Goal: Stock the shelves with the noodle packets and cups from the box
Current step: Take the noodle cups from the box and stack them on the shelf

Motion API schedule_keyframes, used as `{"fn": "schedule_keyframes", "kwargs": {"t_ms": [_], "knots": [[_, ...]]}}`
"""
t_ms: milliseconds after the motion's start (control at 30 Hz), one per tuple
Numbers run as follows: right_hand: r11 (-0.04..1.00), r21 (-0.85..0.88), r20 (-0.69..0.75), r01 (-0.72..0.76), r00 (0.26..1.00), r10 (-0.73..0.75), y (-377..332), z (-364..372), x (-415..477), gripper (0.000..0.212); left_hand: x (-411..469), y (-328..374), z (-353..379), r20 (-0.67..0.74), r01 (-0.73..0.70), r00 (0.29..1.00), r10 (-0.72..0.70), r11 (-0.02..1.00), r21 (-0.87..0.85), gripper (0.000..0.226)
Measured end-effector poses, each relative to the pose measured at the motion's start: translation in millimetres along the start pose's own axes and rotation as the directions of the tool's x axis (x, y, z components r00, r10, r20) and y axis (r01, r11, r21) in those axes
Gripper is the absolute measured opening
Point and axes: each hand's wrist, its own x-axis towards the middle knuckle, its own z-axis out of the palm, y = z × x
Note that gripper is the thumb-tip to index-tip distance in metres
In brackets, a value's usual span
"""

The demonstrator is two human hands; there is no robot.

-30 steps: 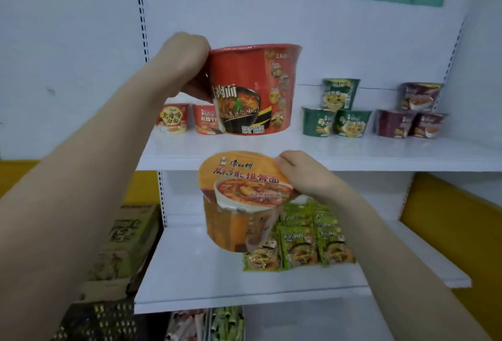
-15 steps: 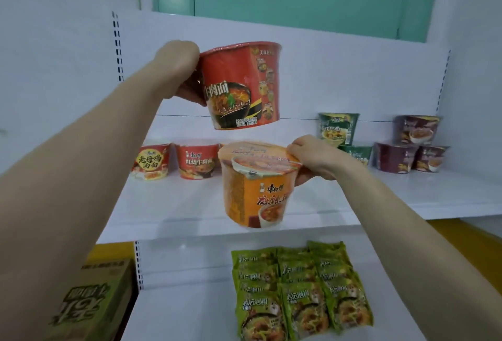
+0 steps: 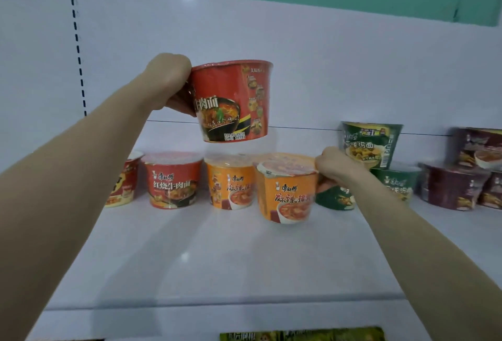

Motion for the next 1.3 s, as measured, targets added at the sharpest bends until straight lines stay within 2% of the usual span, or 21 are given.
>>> {"fn": "schedule_keyframes", "kwargs": {"t_ms": [233, 433, 700, 767, 867, 1000, 1200, 1300], "knots": [[0.998, 0.029, -0.016, -0.049, 0.999, 0.050, 11.9, 15.9, 44.2, 0.023, 28.9, -20.9, 9.0, -0.028, 0.028, 0.999, -0.027, 0.999, 0.031, 0.027], [0.999, -0.019, -0.003, -0.040, 0.999, 0.040, 22.9, 18.9, 50.2, 0.036, 43.2, -31.9, 19.4, 0.019, 0.047, 0.999, -0.047, 0.999, 0.009, 0.027], [0.997, -0.064, -0.088, -0.045, 0.995, 0.040, 17.7, 29.0, 62.7, 0.024, 51.6, -42.9, 12.1, 0.009, 0.053, 0.999, -0.053, 0.999, 0.011, 0.027], [0.997, -0.050, -0.113, -0.052, 0.993, 0.046, 16.7, 32.0, 64.9, 0.025, 52.8, -46.0, 9.6, 0.008, 0.049, 0.999, -0.049, 0.999, 0.018, 0.027], [0.992, 0.103, -0.090, -0.069, 0.993, 0.078, 19.3, 33.8, 67.2, 0.019, 54.4, -50.6, 7.6, 0.014, 0.040, 0.999, -0.041, 0.999, 0.032, 0.026], [0.975, 0.218, -0.084, -0.053, 0.994, 0.072, 22.0, 37.8, 61.4, 0.015, 57.2, -55.7, 6.5, 0.021, 0.034, 0.999, -0.035, 0.999, 0.029, 0.026], [0.990, 0.138, -0.160, -0.029, 0.986, 0.051, 22.9, 43.4, 62.2, 0.023, 64.7, -60.7, 6.6, -0.046, 0.039, 0.998, -0.040, 0.999, -0.007, 0.026], [0.987, 0.148, -0.151, -0.057, 0.985, 0.079, 21.0, 46.4, 66.0, 0.019, 63.2, -59.7, 5.9, 0.003, 0.030, 1.000, -0.030, 1.000, -0.008, 0.027]]}}
